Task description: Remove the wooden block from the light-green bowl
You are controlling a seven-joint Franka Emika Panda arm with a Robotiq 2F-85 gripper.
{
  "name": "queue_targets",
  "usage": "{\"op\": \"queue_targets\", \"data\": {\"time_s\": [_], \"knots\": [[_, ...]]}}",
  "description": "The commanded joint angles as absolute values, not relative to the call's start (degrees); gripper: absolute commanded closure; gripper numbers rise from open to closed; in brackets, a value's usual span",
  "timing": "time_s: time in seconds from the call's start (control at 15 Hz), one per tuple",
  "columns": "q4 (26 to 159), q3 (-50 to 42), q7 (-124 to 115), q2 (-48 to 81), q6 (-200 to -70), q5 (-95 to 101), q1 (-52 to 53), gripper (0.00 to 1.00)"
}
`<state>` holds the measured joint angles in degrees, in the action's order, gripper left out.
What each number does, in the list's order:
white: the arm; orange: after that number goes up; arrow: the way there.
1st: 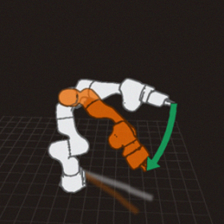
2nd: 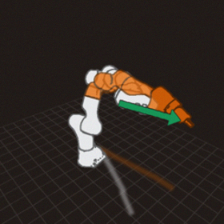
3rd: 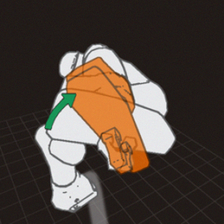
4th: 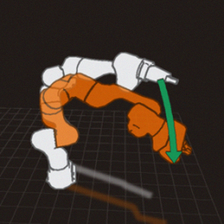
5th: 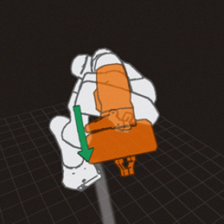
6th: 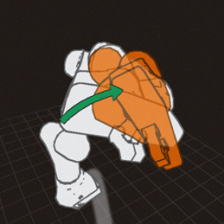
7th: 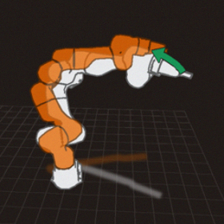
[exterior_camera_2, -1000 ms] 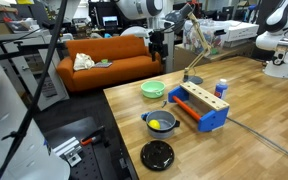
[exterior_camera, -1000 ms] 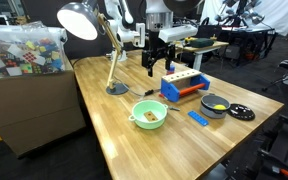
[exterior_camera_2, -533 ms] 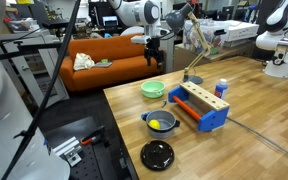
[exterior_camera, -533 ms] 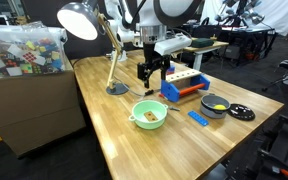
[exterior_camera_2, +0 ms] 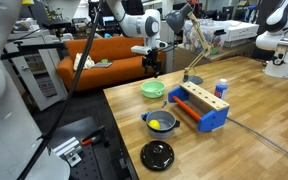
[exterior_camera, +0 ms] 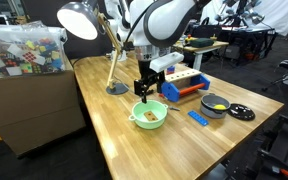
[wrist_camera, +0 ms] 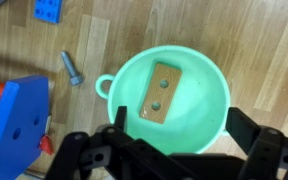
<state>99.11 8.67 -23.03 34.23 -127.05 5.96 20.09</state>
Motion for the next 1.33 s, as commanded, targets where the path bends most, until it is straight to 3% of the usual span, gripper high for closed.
{"op": "queue_targets", "data": {"time_s": [0.0,0.53,1.27], "knots": [[98.9,7.8,-22.7,34.2,-126.9,5.3,20.9,0.00],[98.9,7.8,-22.7,34.0,-126.9,5.3,20.9,0.00],[87.7,8.5,-18.8,47.3,-124.4,0.2,19.9,0.00]]}}
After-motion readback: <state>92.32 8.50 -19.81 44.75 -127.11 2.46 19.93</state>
